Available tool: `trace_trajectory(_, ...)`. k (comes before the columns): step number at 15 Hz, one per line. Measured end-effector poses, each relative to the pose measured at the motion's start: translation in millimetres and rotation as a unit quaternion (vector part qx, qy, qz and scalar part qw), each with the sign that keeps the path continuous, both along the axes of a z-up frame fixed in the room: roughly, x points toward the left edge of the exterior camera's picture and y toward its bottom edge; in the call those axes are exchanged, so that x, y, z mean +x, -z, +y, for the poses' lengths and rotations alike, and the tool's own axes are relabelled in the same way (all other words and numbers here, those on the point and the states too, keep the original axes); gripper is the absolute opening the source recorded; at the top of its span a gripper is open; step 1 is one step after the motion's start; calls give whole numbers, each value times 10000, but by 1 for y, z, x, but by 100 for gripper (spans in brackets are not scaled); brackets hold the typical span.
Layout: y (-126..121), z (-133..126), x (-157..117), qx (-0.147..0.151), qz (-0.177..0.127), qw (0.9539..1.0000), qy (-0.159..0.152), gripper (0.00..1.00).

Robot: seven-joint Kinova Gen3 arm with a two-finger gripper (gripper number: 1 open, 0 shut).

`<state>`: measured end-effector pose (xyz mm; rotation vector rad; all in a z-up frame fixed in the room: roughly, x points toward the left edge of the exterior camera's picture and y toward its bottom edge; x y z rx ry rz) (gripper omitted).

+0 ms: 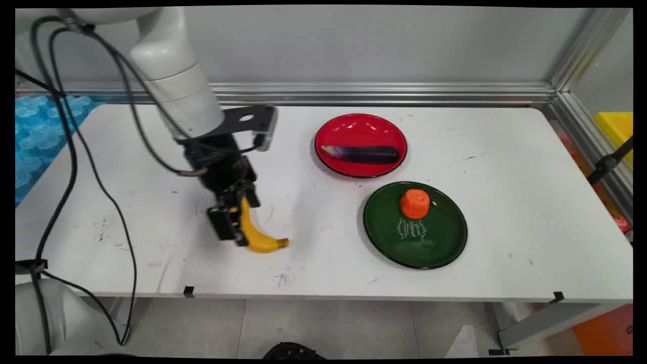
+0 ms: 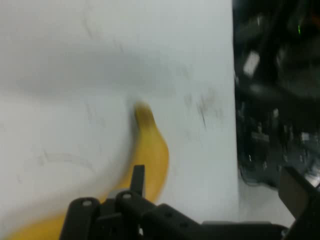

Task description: Pick up the mandarin from the green plate

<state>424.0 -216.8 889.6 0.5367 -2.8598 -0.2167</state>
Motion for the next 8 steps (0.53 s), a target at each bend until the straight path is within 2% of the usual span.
trace_trajectory(8, -8, -52, -66, -493, 567, 9971, -102, 100)
